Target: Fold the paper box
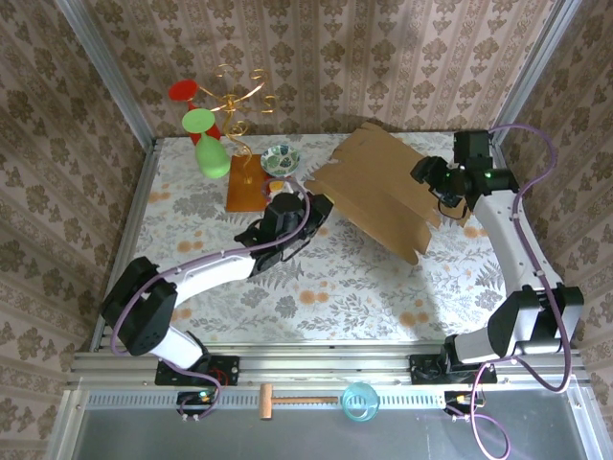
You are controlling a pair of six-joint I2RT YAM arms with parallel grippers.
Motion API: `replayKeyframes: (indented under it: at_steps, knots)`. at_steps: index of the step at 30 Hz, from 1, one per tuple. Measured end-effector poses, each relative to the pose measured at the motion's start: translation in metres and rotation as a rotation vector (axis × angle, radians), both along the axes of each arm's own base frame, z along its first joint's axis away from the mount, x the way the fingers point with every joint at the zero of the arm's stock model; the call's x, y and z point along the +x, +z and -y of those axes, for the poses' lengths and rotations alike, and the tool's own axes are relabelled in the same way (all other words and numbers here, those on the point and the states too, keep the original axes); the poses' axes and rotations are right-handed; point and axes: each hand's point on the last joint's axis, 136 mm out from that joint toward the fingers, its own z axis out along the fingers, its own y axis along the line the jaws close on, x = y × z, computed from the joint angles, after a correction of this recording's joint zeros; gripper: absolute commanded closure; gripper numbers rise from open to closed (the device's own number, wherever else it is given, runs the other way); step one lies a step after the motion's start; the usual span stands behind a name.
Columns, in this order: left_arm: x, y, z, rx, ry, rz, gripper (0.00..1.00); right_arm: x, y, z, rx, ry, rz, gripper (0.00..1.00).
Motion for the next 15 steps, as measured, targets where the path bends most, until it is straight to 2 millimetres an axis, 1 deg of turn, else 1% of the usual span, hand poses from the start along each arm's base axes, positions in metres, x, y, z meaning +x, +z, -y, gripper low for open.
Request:
replayKeyframes:
  at_steps: [3,6,9,13,15]
  knots:
    - [0.007,0.009,-0.002,0.015,-0.021,0.003,1.0,-0.001,-0.001,0.006,0.001,-0.03,-0.008,0.31]
    - [0.013,0.024,-0.002,0.008,-0.042,0.018,1.0,-0.003,-0.004,0.007,0.022,-0.059,-0.013,0.29]
    - [0.016,0.037,-0.004,-0.004,-0.06,0.032,1.0,-0.016,-0.015,0.006,0.056,-0.087,-0.034,0.26]
    - [0.018,0.045,-0.009,-0.01,-0.076,0.033,1.0,-0.044,-0.039,-0.004,0.176,-0.137,-0.077,0.24]
    - [0.02,0.05,-0.009,-0.015,-0.083,0.038,1.0,-0.058,-0.044,-0.009,0.222,-0.164,-0.084,0.24]
